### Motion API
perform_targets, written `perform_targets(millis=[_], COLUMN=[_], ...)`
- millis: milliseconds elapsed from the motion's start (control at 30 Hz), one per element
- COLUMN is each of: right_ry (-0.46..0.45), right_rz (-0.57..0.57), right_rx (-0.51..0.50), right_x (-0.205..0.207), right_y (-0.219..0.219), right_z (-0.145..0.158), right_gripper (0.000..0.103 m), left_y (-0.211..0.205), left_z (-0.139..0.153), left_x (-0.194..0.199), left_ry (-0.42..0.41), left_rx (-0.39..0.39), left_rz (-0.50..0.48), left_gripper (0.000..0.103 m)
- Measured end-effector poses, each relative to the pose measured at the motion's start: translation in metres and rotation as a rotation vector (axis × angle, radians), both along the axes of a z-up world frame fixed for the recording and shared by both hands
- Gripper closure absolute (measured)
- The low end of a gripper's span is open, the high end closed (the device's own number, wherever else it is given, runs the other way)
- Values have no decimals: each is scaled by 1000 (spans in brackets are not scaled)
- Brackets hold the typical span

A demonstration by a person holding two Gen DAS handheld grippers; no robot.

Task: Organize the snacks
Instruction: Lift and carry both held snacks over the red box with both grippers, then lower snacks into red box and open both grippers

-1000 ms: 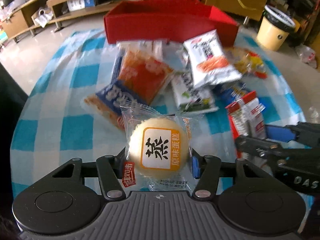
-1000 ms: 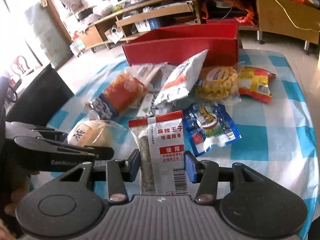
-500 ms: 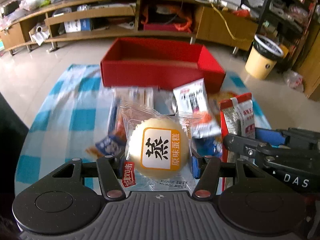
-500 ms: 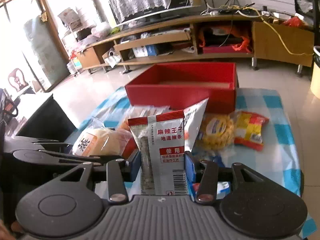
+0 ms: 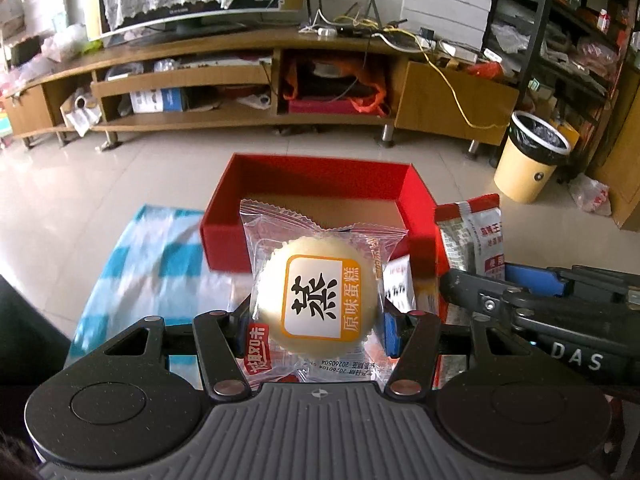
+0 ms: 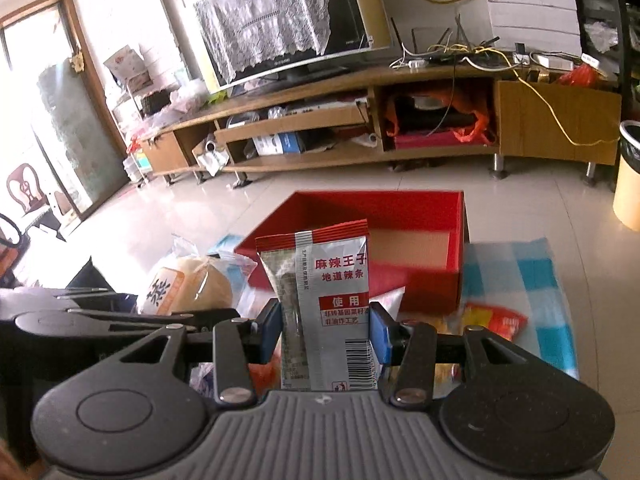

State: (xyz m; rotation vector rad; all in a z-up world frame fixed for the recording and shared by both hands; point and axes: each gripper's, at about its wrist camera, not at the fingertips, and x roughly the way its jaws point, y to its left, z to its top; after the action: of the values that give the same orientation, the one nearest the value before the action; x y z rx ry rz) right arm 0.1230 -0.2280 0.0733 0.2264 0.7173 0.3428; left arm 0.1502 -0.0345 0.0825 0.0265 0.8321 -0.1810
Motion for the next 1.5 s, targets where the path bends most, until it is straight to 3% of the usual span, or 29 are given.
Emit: perform_targets(millis=[433,833,1167,1400,1500], right_ry=[-20,37,122,144,150], right_rz=[-29,-49,-37,-41,-35], right_rx=[-14,-42,-73,-108,-116], right_x=[85,185,220,232,234], right_y=[-11,-11,0,3,5], right_z=[3,-43,-97,-118,-121], right_gripper=[60,61,62,62,61], left_y=[-18,-20,-10,-9,-7], left_z=[0,-52,-105,-124,-123], left_x=[80,170,199,206,207], left_ry=[-41,25,138,175,158], left_rx=[36,41,49,71,81], left_rz=[33,81,109,114,131], left_gripper=[39,39,38,37,27])
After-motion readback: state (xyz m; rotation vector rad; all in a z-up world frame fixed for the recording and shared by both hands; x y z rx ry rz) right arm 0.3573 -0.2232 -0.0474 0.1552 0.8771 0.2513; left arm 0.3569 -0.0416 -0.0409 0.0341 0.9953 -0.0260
